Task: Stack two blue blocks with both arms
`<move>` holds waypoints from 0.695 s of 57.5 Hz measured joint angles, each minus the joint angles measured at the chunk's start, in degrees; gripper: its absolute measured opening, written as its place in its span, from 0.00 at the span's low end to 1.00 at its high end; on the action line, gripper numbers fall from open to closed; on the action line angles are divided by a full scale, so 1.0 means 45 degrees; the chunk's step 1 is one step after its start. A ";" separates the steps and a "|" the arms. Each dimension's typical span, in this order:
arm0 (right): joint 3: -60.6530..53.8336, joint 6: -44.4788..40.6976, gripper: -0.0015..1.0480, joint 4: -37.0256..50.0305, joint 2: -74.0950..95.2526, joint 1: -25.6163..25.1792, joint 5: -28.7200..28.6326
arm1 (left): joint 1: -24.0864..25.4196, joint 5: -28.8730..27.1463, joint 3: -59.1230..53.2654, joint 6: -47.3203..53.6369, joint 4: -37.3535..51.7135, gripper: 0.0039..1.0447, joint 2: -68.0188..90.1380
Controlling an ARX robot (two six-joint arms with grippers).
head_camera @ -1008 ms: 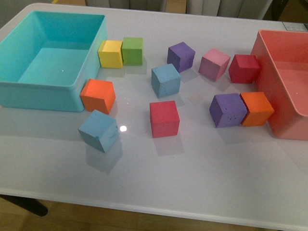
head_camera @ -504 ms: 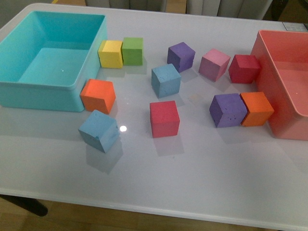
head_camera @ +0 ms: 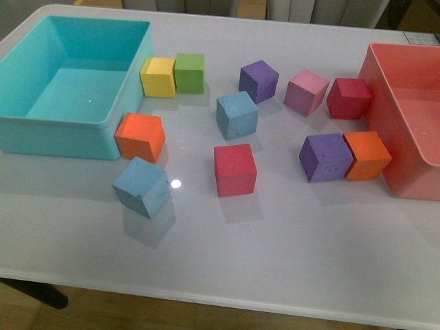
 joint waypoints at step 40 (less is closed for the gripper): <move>0.0005 0.0000 0.02 -0.4002 -0.3925 0.0000 0.0005 | 0.0000 0.0000 0.0000 0.0000 0.0000 0.92 0.0000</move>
